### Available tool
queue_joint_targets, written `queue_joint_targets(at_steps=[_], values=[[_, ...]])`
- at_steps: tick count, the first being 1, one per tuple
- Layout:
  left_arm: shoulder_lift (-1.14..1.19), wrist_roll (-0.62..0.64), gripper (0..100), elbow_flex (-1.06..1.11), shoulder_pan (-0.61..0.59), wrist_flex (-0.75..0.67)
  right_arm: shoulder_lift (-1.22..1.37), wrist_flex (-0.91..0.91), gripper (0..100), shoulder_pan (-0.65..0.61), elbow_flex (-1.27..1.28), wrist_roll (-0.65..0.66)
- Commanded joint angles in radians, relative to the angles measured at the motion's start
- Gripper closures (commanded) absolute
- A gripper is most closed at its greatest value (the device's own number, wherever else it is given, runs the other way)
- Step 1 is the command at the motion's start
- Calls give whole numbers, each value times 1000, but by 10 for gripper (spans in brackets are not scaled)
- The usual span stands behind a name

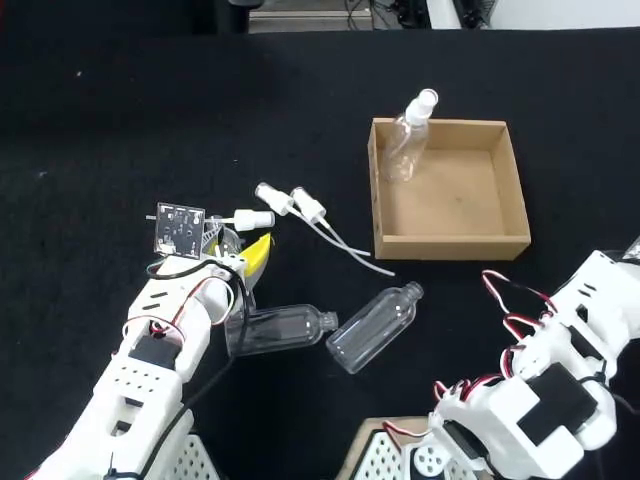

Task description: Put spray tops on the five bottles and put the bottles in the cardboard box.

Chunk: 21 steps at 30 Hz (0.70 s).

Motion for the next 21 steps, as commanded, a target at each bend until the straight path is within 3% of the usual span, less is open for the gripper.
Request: queue_joint_targets(at_steps=[1,21], values=[[-14,6,747,-15,8,-25,-45,-14,603,-28,-91,-5],[-14,6,747,-15,5,-25,-8,-14,603,-37,-142,-5]])
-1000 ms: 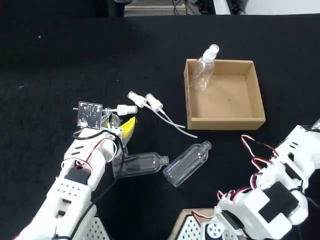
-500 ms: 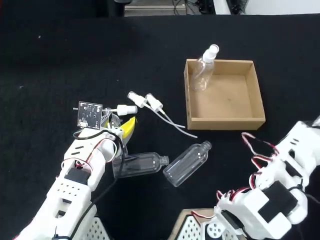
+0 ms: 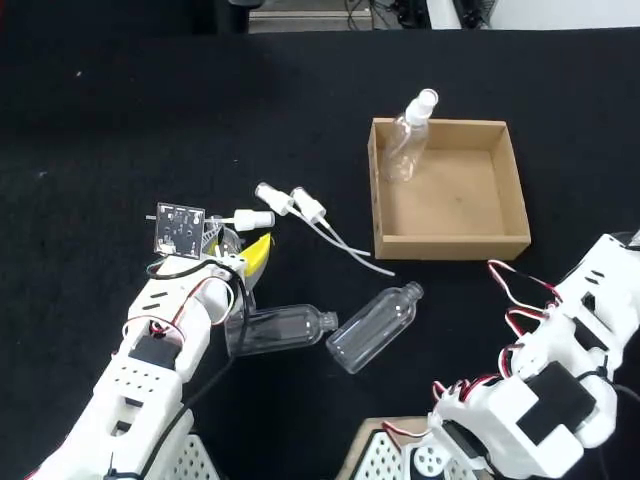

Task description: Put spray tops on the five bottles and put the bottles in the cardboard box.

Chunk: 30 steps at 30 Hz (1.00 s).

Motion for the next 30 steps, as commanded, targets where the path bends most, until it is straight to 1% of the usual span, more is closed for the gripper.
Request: queue_joint_targets(at_steps=[1,5,19,21,25,30], values=[[-14,6,747,-15,5,-25,10,-17,603,-12,-70,-5],[-14,6,747,-15,5,-25,59,-18,603,-12,-81,-9],[-14,6,747,-15,5,-25,70,-18,610,-17,-111,-11],[-14,6,747,-15,5,-25,70,-18,671,-17,-111,-11],[-14,6,747,-15,5,-25,70,-18,841,-14,-111,-8],[-14,6,747,-15,5,-25,70,-18,912,-12,-105,-8]])
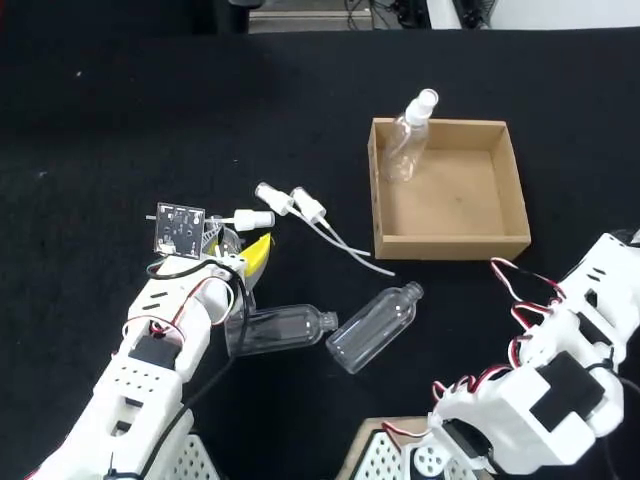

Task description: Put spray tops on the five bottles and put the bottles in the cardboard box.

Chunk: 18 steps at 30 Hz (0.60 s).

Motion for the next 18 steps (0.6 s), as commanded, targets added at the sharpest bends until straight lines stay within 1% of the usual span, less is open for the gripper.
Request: queue_joint_targets(at_steps=[1,3,8,10,13,16,18], values=[[-14,6,747,-15,5,-25,-8,-18,930,-12,-51,-8],[-14,6,747,-15,5,-25,-8,-18,986,-12,-51,-9],[-14,6,747,-15,5,-25,-44,-5,988,-12,-28,-9],[-14,6,747,-15,5,-25,-113,48,988,-15,-10,-11],[-14,6,747,-15,5,-25,-295,239,988,-38,-7,-21],[-14,6,747,-15,5,-25,-521,479,987,-89,-44,-91],[-14,6,747,-15,5,-25,-648,629,987,-144,-93,-144]])
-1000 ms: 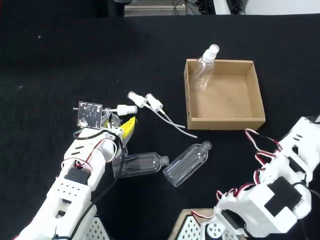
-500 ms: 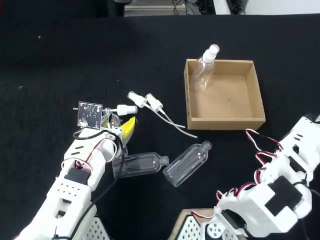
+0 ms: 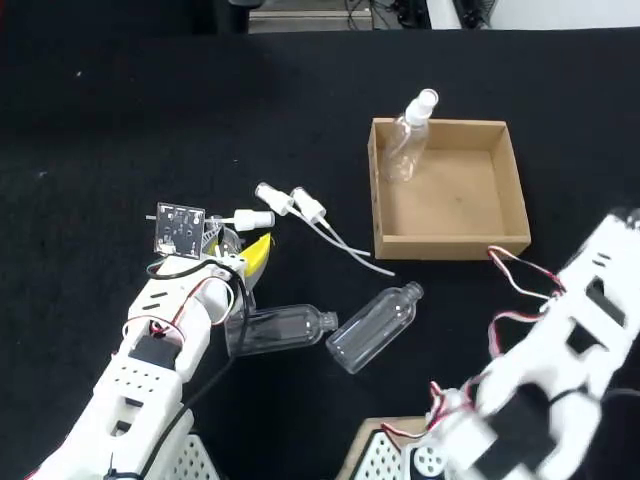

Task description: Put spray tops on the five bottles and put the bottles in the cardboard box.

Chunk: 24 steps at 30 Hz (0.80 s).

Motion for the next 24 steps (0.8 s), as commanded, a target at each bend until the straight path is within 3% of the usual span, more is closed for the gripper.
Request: queue_joint_targets(at_steps=[1,4,11,18,24], values=[[-14,6,747,-15,5,-25,-288,279,987,-110,-113,-83],[-14,6,747,-15,5,-25,-372,359,987,-252,-139,-127],[-14,6,747,-8,5,-25,-262,163,987,-534,-68,-130],[-14,6,747,-7,4,-25,-12,-269,987,-585,16,-130],[-14,6,747,-5,4,-25,183,-419,987,-592,5,-135]])
